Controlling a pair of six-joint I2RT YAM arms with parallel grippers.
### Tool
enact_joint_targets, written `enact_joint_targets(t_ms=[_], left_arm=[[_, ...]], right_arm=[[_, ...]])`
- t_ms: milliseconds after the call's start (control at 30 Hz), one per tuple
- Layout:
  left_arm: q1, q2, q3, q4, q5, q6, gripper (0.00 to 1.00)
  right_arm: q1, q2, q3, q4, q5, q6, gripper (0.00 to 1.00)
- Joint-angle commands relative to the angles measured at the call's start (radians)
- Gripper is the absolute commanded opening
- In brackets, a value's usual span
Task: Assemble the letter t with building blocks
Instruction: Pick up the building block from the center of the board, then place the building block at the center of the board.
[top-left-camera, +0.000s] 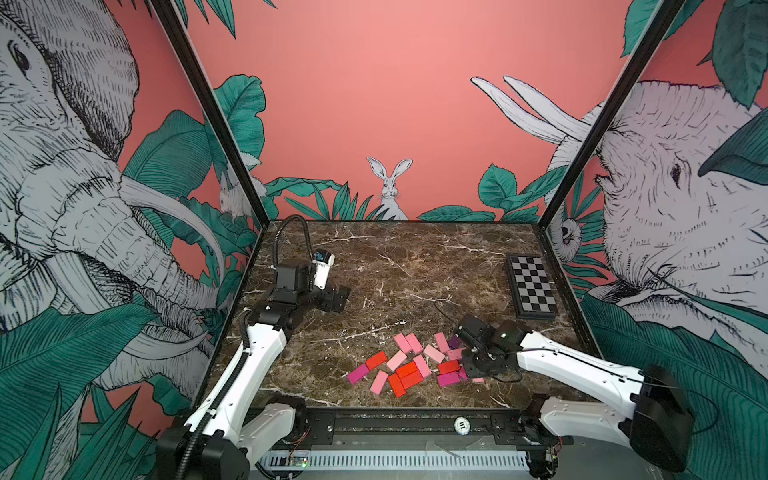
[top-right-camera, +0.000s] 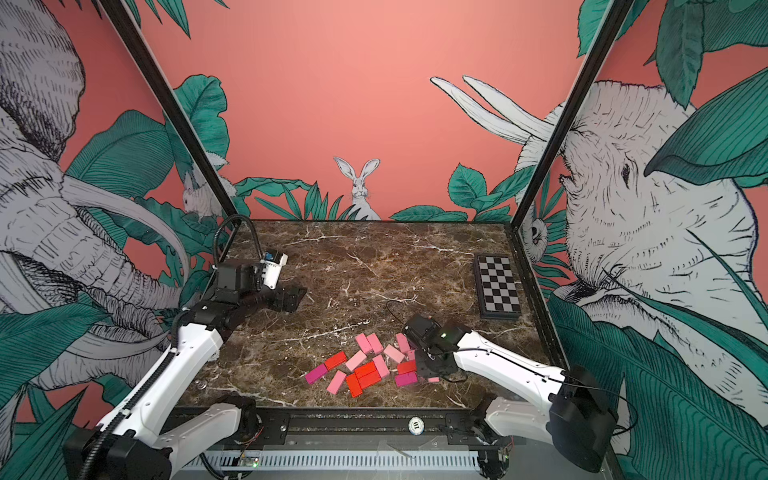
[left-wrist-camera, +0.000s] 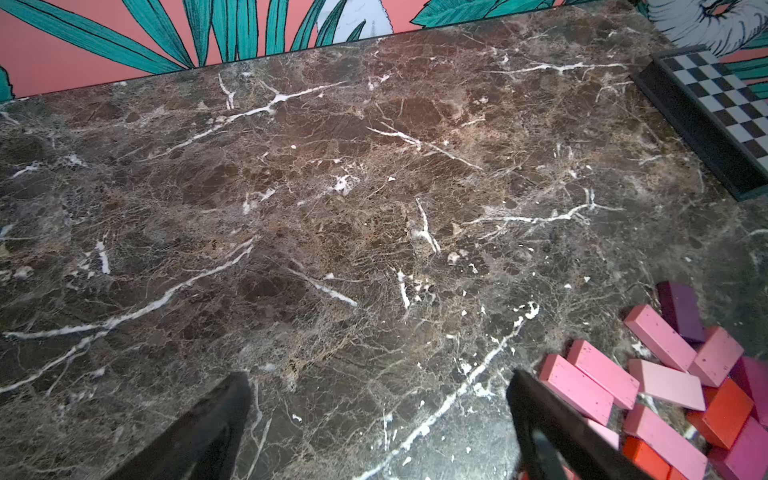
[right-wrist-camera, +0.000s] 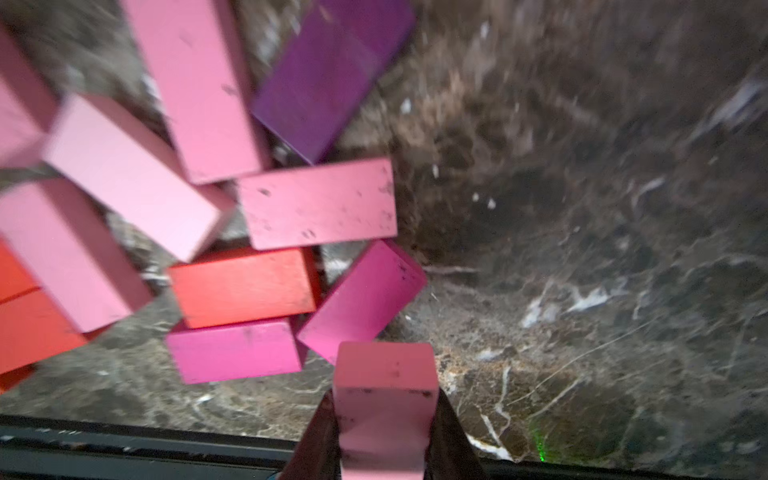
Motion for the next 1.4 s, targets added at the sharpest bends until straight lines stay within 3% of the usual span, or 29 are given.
enact_joint_targets(t_ms=[0, 300, 567, 800, 1000, 1367], left_arm=[[0.001, -0.028, 0.0, -0.034, -0.046, -0.009, 0.99], [0.001, -0.088, -0.008, -0.098, -0.112, -0.003, 0.99], [0.002, -0.12, -0.055, -0.073, -0.124, 0.057, 0.99], [0.001, -0.092, -0.039, -0.078, -0.106, 0.052, 0.99], [0.001, -0.096, -0.043, -0.061, -0.085, 0.054, 0.99], [0.001, -0.097, -0.039, -0.062, -0.079, 0.05, 0.99]], right_arm=[[-0.018, -0.006, 0.109, -0.133, 0.087, -0.132, 0.1], [-0.22, 0.19, 0.414, -0.166, 0.045, -0.414, 0.04], [-0.388, 0.49, 0.727, -0.149, -0.041, -0.52, 0.02], [-0.491, 0.762, 0.934, -0.127, -0.092, -0.541, 0.01], [-0.53, 0.907, 1.013, -0.036, -0.145, -0.533, 0.0], [-0.562, 1.099, 1.176, 0.017, -0.071, -0.462, 0.01]])
